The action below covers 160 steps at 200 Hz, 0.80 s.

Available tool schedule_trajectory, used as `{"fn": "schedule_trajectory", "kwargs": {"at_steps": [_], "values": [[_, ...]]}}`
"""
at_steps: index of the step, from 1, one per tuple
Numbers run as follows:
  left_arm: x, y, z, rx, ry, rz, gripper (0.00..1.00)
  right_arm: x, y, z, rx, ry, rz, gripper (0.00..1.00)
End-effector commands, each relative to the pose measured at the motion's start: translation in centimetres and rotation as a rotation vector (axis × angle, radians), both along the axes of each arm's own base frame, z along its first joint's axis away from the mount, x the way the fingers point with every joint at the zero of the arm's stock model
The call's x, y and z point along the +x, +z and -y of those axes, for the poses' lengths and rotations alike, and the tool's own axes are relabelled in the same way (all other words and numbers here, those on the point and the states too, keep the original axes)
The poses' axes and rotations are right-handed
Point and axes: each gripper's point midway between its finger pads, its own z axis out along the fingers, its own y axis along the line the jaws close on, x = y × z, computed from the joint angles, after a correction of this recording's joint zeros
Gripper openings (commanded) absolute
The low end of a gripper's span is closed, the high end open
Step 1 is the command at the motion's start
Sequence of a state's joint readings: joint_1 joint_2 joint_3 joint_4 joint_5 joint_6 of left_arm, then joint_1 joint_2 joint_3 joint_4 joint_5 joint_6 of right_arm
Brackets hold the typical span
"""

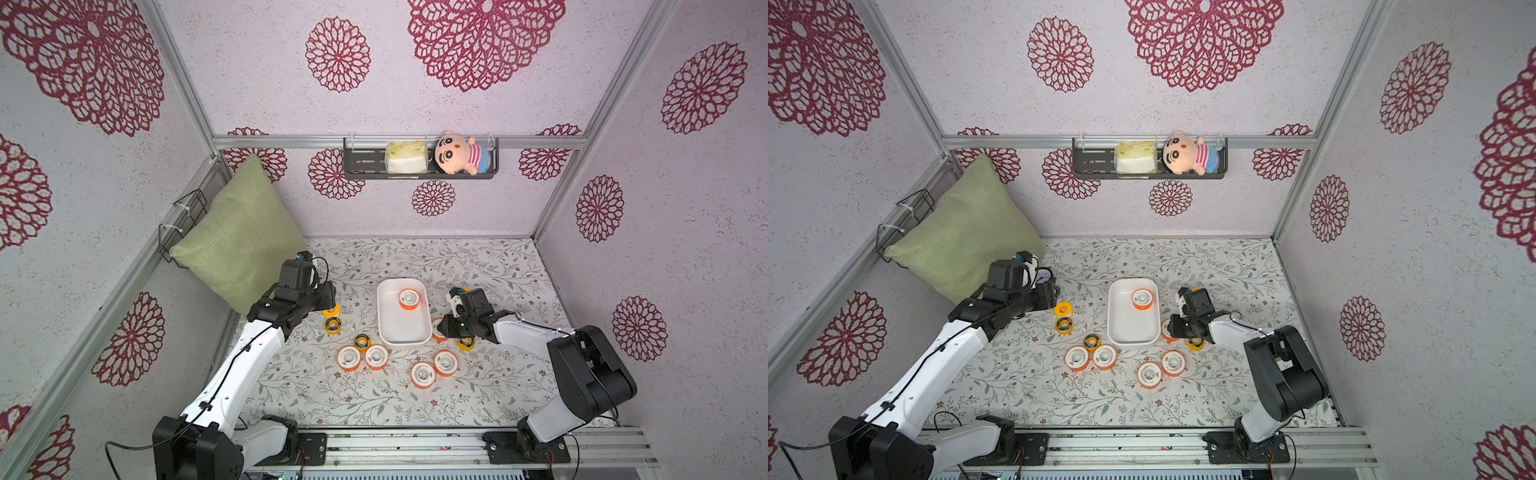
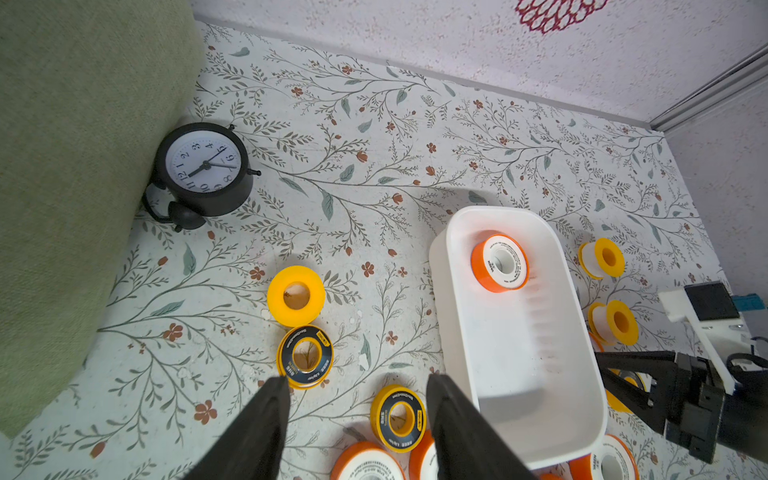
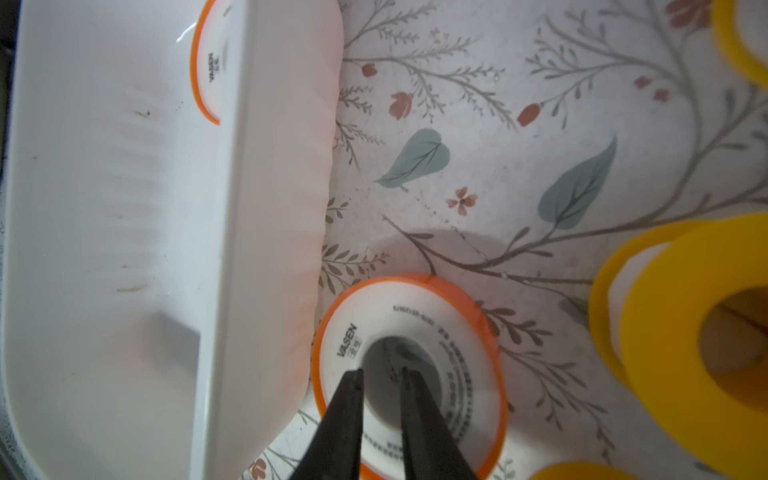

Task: Put the sealing tape into the storage box
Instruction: Pick up the sealing tape at the center of the board.

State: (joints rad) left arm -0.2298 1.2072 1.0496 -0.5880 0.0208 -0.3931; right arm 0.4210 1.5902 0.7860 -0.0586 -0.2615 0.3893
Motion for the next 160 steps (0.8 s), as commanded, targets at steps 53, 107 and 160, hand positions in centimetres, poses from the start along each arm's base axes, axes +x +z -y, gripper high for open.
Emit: {"fn": "schedule_trajectory", "kwargs": {"at_steps": [53, 107, 160], "values": [[0.6, -0.4, -0.2, 0.012, 0.003, -0.003, 0.59, 1.2, 0.6, 2.2, -0.099, -0.098, 0.03, 0.37], [0.7, -0.9, -0.2, 0.016, 0.002, -0.021, 0.59, 1.1, 3.2, 1.7, -0.055, -0.06, 0.091, 0.41], [0.7, -1.2, -0.2, 0.019, 0.002, -0.03, 0.59, 1.1, 3.3, 1.5, -0.084, -0.047, 0.098, 0.45]]}}
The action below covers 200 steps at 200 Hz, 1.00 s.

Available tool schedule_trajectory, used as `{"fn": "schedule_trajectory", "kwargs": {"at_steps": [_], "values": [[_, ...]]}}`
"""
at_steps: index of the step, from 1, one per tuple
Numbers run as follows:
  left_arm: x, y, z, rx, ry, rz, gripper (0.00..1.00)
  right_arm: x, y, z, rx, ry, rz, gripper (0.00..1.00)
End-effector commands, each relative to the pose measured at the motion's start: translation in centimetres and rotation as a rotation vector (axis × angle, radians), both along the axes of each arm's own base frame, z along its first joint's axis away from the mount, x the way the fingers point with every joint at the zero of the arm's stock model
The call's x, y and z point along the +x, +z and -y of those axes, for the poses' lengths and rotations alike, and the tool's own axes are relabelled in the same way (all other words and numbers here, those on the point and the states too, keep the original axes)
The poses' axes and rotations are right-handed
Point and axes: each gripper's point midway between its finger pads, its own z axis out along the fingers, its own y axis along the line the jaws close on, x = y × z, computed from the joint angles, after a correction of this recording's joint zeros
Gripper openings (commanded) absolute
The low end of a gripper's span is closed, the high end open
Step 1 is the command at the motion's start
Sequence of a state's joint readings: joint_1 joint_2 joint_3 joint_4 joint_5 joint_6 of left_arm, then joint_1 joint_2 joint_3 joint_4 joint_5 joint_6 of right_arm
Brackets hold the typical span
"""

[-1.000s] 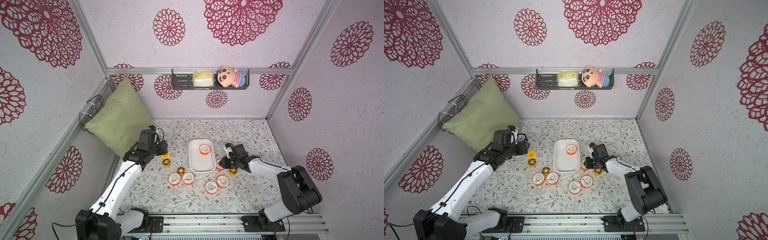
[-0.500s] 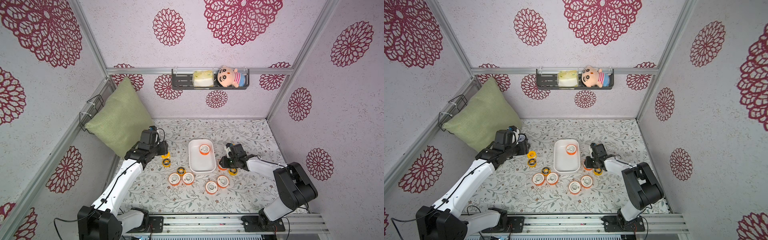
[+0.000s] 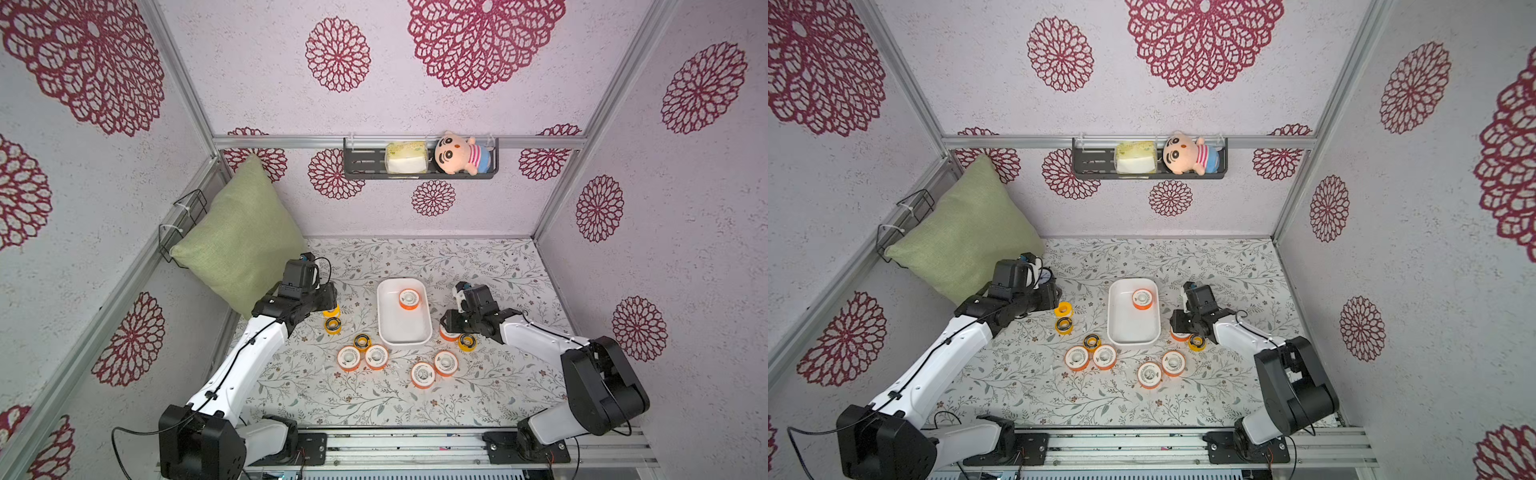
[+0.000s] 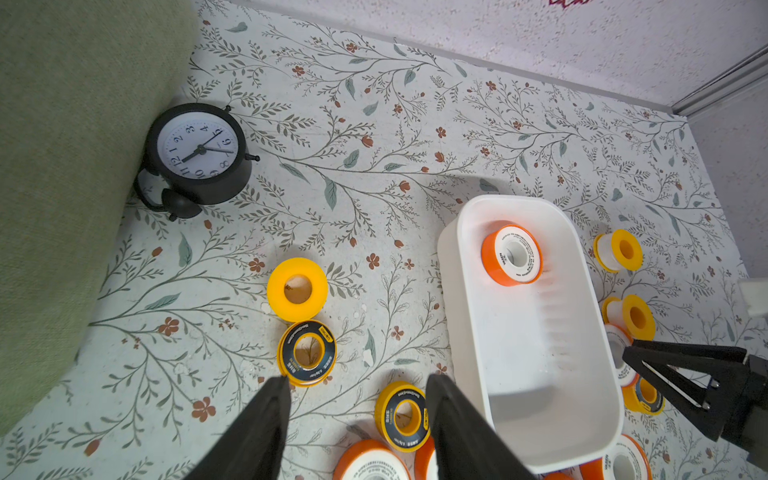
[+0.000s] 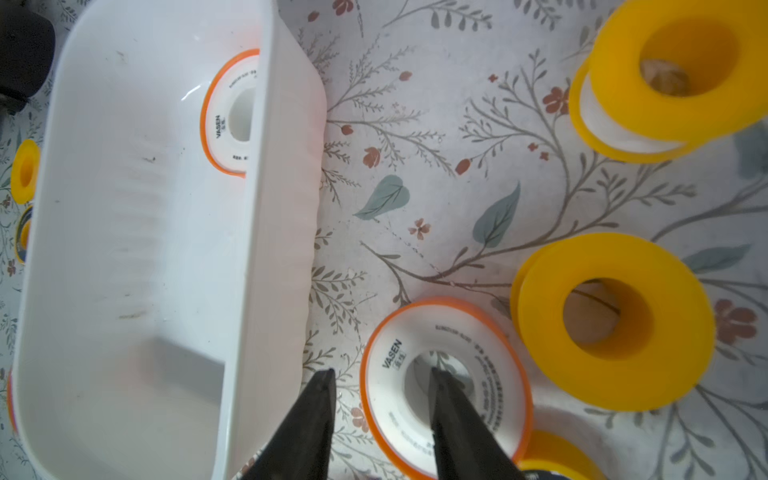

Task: Put the sealing tape into the storage box
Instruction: Pick up the sealing tape at the center of the board.

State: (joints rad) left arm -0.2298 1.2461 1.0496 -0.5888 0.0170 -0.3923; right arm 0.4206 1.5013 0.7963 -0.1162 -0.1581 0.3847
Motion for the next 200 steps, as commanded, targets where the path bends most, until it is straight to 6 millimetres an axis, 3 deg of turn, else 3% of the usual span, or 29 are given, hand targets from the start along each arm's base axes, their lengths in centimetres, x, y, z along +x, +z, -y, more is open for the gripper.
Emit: {"fn": "schedule_trajectory", "kwargs": {"at_steps": [1, 200], "values": [[0.3, 0.2, -0.2, 0.006, -0.001, 0.008, 0.59, 0.4, 0.9, -0.2, -0.025, 0.01, 0.021, 0.45], [0.5, -0.4, -0.4, 0.024, 0.002, -0.006, 0.59, -0.3, -2.1, -0.7, -0.225, 0.049, -0.044, 0.44]]}}
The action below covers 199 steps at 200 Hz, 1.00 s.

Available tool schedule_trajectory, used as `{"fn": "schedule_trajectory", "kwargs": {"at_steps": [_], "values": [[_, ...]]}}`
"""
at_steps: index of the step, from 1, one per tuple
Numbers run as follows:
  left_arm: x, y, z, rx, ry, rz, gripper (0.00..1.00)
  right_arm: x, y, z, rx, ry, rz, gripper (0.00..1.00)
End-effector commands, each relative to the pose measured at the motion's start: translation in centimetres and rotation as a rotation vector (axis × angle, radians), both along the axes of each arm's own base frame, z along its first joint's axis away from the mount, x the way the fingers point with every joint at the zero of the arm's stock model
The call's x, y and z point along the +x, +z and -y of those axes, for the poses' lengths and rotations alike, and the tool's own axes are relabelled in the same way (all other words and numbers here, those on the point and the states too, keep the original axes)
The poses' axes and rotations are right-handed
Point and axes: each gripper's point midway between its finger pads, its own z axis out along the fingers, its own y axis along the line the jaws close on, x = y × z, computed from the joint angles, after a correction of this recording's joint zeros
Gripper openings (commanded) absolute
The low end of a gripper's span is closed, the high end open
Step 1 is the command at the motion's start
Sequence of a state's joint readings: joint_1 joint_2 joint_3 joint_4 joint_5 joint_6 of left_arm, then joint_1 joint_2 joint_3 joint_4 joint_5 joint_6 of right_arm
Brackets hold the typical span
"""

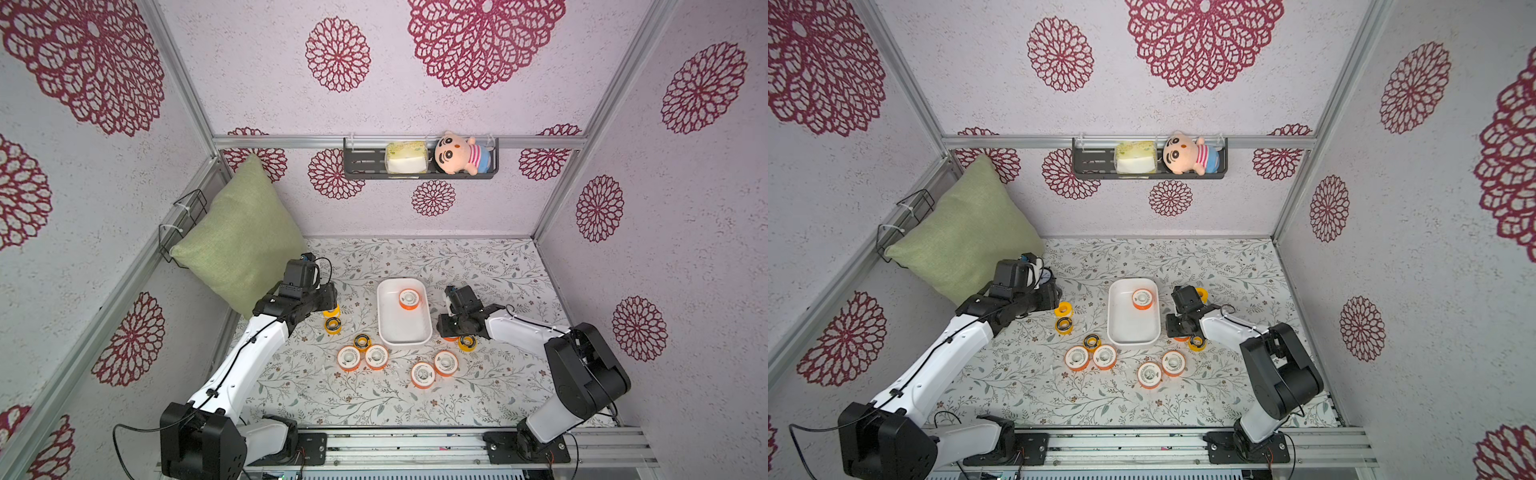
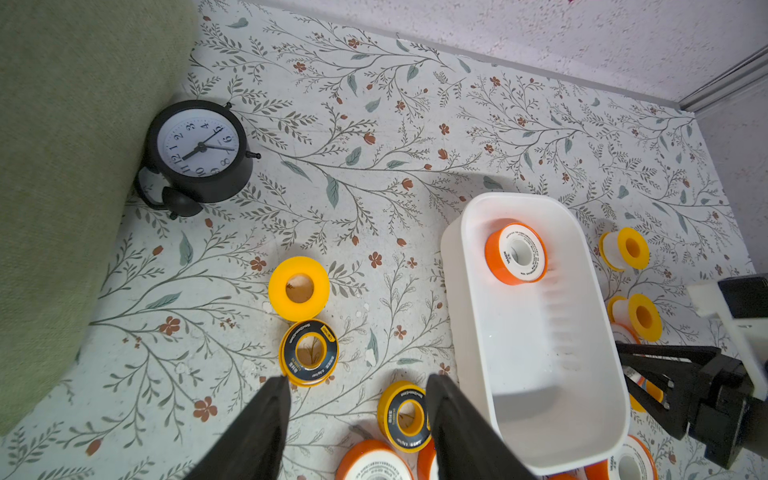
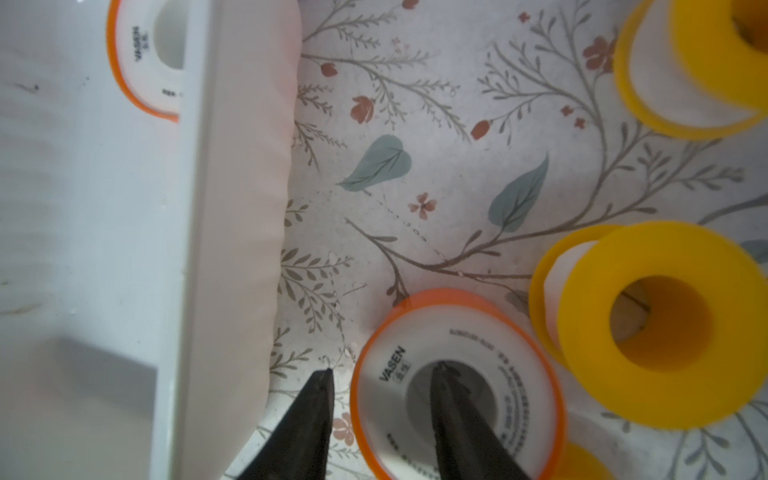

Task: Put the sealing tape into the storage box
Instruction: Pick up the sealing tape at the center of the board.

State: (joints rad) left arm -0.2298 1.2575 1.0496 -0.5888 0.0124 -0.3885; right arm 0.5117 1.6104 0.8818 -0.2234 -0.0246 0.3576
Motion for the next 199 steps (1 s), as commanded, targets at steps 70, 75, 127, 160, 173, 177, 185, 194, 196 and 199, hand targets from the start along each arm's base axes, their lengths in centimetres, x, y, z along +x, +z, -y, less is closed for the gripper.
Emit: {"fn": "schedule_trajectory", "kwargs": {"at_steps": [70, 75, 127, 160, 173, 177, 185, 194, 196, 199], "values": [[0.5, -0.3, -0.3, 0.015, -0.001, -0.005, 0.59, 0.4, -1.4, 0.4, -0.122, 0.018, -0.016, 0.42], [0.5, -0.3, -0.2, 0.015, -0.002, -0.005, 0.59, 0.4, -1.6, 0.3, -0.126, 0.019, -0.019, 0.41], [0.5, -0.4, -0.3, 0.017, -0.001, -0.008, 0.59, 1.2, -0.7, -0.3, -0.091, 0.003, 0.017, 0.23], [0.6, -0.5, -0.2, 0.014, -0.004, -0.011, 0.59, 2.2, 2.7, -1.7, 0.026, -0.001, 0.099, 0.19], [0.6, -0.6, 0.1, 0.003, -0.017, -0.015, 0.59, 2.6, 3.8, -1.6, 0.056, -0.015, 0.121, 0.19], [0.6, -0.8, 0.3, -0.003, -0.023, -0.019, 0.59, 2.7, 4.1, -1.5, 0.062, -0.021, 0.129, 0.19], [0.6, -0.9, 0.7, -0.017, -0.037, -0.023, 0.59, 2.9, 4.8, -1.3, 0.072, -0.032, 0.147, 0.18], [0.6, -1.2, 1.0, -0.036, -0.045, -0.034, 0.59, 3.1, 5.6, -1.1, 0.078, -0.042, 0.164, 0.18], [0.6, -1.3, 1.2, -0.043, -0.048, -0.039, 0.59, 3.1, 5.7, -1.1, 0.08, -0.042, 0.168, 0.18], [0.6, -1.4, 1.4, -0.053, -0.054, -0.042, 0.59, 3.2, 6.0, -1.0, 0.081, -0.045, 0.174, 0.18]]}}
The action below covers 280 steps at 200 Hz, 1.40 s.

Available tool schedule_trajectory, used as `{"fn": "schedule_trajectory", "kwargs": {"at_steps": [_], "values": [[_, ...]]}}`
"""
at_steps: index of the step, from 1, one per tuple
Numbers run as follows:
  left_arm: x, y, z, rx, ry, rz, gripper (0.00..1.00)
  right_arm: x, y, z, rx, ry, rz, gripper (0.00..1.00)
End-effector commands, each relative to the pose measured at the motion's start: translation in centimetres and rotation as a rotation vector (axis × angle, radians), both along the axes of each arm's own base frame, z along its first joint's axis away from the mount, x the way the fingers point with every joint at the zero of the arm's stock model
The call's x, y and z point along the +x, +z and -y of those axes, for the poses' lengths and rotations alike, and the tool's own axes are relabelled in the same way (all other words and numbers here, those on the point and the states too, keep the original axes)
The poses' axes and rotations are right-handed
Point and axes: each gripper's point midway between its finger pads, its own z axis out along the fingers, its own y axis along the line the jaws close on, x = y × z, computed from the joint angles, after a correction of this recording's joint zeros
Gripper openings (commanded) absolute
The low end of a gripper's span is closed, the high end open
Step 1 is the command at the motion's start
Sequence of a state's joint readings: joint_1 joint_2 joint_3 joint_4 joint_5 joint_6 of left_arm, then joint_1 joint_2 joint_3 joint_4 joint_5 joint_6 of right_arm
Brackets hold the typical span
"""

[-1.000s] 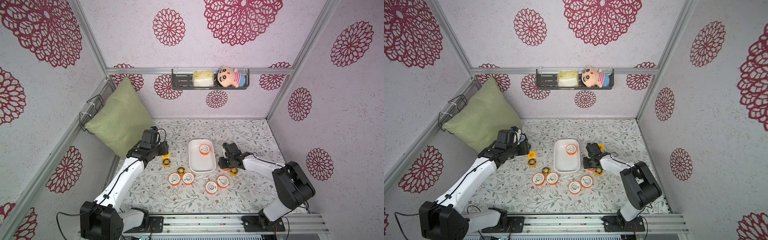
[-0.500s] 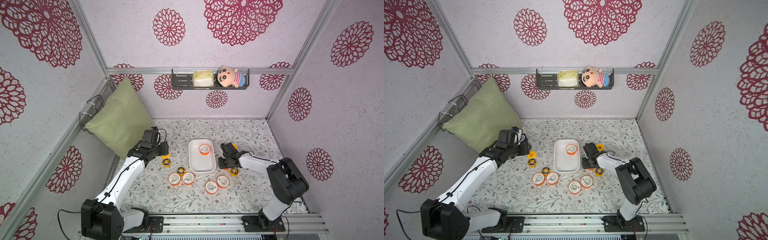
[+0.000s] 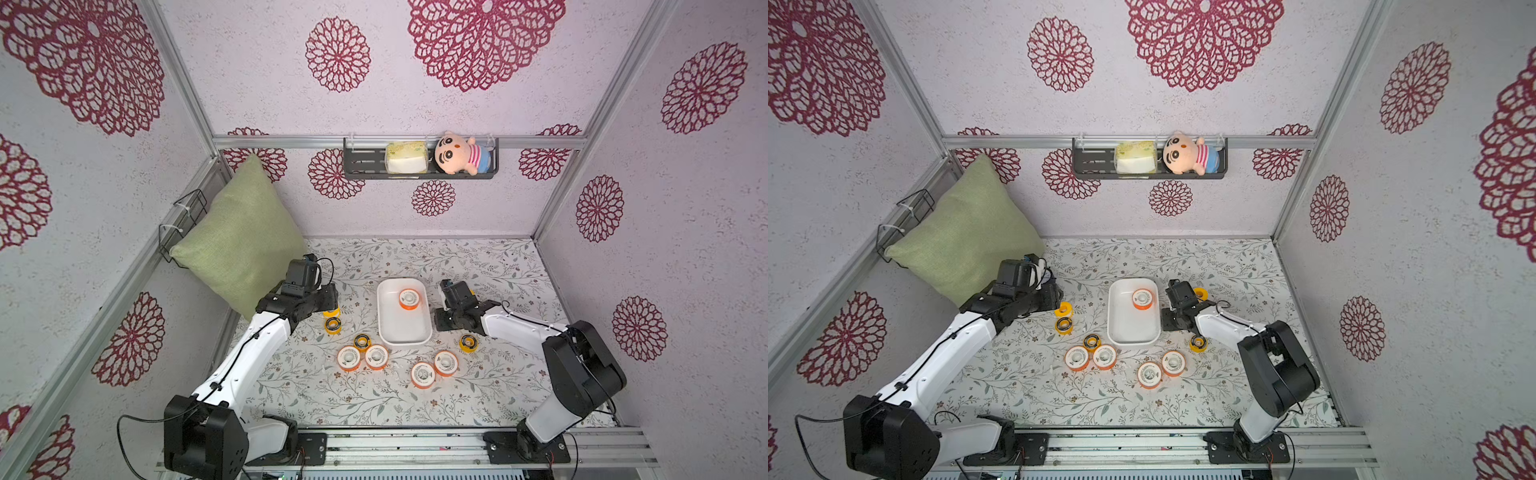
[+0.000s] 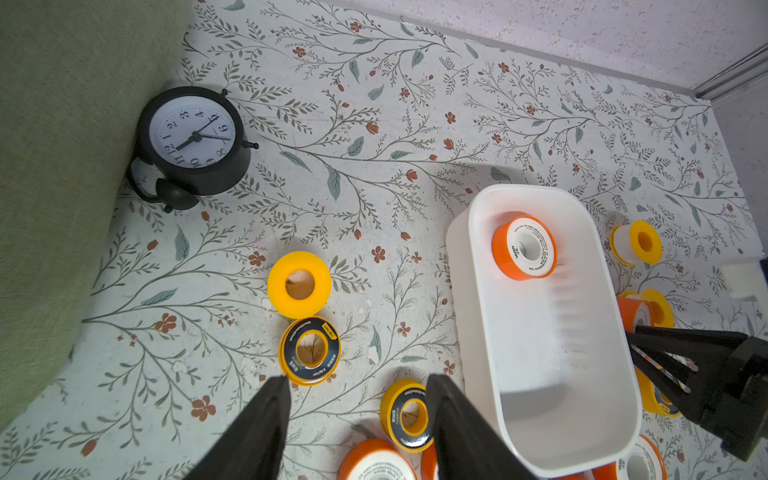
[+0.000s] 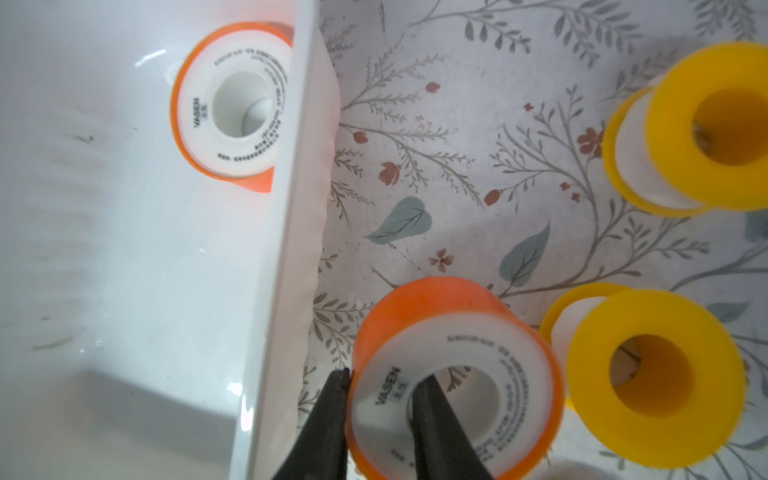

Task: Put the sealing tape into the storage box
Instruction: Pick up the sealing tape at the center of the board, then place the sealing tape in the storage box.

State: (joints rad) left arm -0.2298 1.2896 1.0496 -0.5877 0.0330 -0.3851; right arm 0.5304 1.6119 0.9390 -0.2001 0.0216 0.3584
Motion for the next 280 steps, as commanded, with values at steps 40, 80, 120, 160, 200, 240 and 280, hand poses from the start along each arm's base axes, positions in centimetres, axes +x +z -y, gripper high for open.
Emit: {"fn": "schedule_trajectory", "kwargs": {"at_steps": [40, 80, 120, 160, 200, 240, 280], "values": [[0.9, -2.9, 5.8, -0.233, -0.129, -0.089, 0.52, 1.3, 7.0, -1.0, 0.157, 0.002, 0.15, 0.18], [1.2, -5.2, 12.2, -0.333, -0.227, -0.124, 0.47, 1.1, 9.1, -3.5, 0.271, 0.091, 0.165, 0.18], [1.4, -7.8, 14.3, -0.279, -0.257, -0.157, 0.42, 0.7, 11.0, -5.8, 0.336, 0.166, 0.202, 0.18], [1.7, -9.3, 14.7, -0.279, -0.261, -0.194, 0.34, 0.4, 11.3, -7.9, 0.32, 0.239, 0.199, 0.18], [1.9, -10.2, 15.2, -0.282, -0.273, -0.22, 0.3, 0.5, 10.8, -10.0, 0.279, 0.295, 0.17, 0.18], [2.0, -11.0, 14.8, -0.259, -0.245, -0.235, 0.26, 1.1, 8.8, -11.3, 0.199, 0.299, 0.123, 0.19], [2.0, -11.6, 14.7, -0.244, -0.238, -0.248, 0.21, 1.5, 6.1, -11.5, 0.095, 0.289, 0.069, 0.19]]}}
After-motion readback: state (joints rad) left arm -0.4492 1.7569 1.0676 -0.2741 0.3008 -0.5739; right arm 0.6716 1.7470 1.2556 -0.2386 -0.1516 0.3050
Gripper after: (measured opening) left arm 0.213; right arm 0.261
